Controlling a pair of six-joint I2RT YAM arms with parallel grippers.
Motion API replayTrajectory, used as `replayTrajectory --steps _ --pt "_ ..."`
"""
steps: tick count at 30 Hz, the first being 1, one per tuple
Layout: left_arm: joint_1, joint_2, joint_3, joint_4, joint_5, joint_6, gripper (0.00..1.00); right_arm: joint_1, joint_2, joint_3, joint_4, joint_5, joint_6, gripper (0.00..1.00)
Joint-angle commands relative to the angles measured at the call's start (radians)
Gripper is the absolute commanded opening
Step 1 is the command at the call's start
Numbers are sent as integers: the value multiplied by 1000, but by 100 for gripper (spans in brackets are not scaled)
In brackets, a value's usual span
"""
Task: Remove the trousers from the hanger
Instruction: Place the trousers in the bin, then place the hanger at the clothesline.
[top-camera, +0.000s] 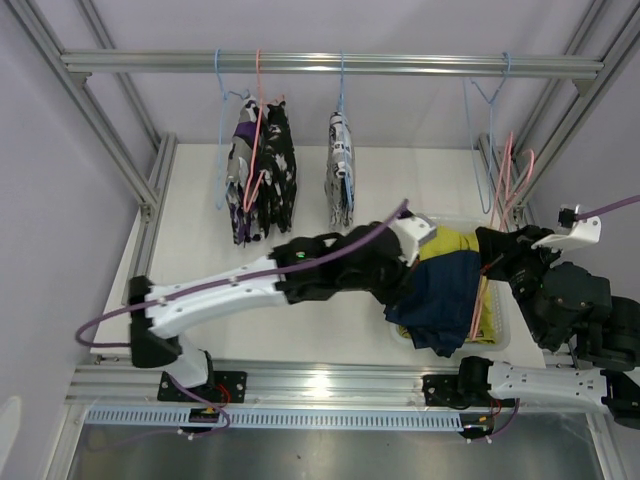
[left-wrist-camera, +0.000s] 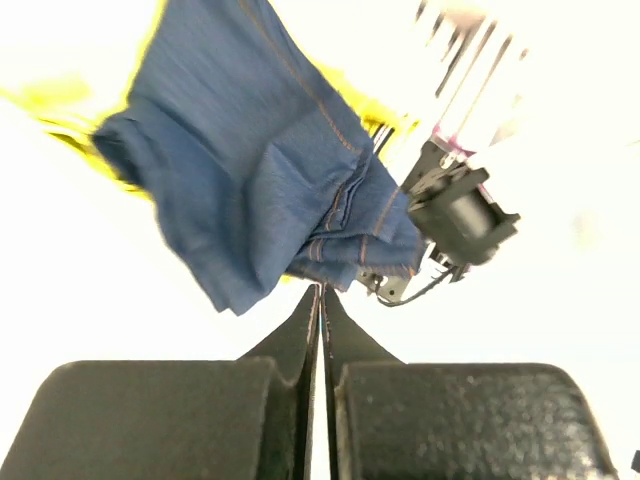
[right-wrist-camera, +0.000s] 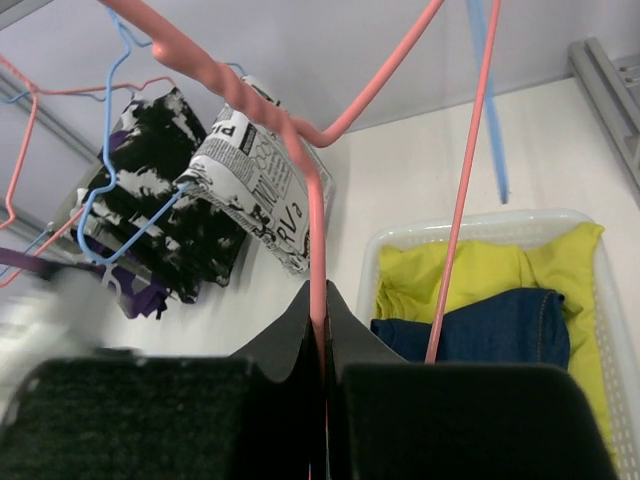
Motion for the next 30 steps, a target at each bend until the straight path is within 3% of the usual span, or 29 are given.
replayTrajectory --steps 1,7,11,14,16,18,19,20,21,23,25,30 --pt "-4 -184 -52 -66 -85 38 1 6 -6 -14 117 -54 -70 0" --pt "-4 -444 -173 -43 -166 89 1 6 -16 -18 238 -211 -183 0" --pt "-1 -629 -307 90 -212 158 9 6 29 -4 299 -292 -233 0" --pt "31 -735 -405 159 -230 190 10 4 107 31 323 -328 -256 0" --pt "56 -769 -425 165 -255 198 25 -5 176 47 330 -328 -289 0" --pt "100 -806 -439 167 -261 207 46 -58 221 56 359 -350 -326 0" --pt "114 -817 -450 171 -252 216 51 -96 263 56 364 -386 -344 0" --pt "146 -838 -454 176 -249 224 59 -145 280 59 364 -425 -337 0" --pt "165 -846 -456 179 -249 225 80 -274 296 58 369 -556 -322 0" --pt "221 -857 -447 172 -237 229 97 -420 320 44 378 -707 -268 0" --pt "246 -866 -431 161 -253 247 99 -593 330 13 418 -901 -245 0" --pt "278 -890 -480 228 -371 351 99 -752 397 15 461 -1074 -231 0"
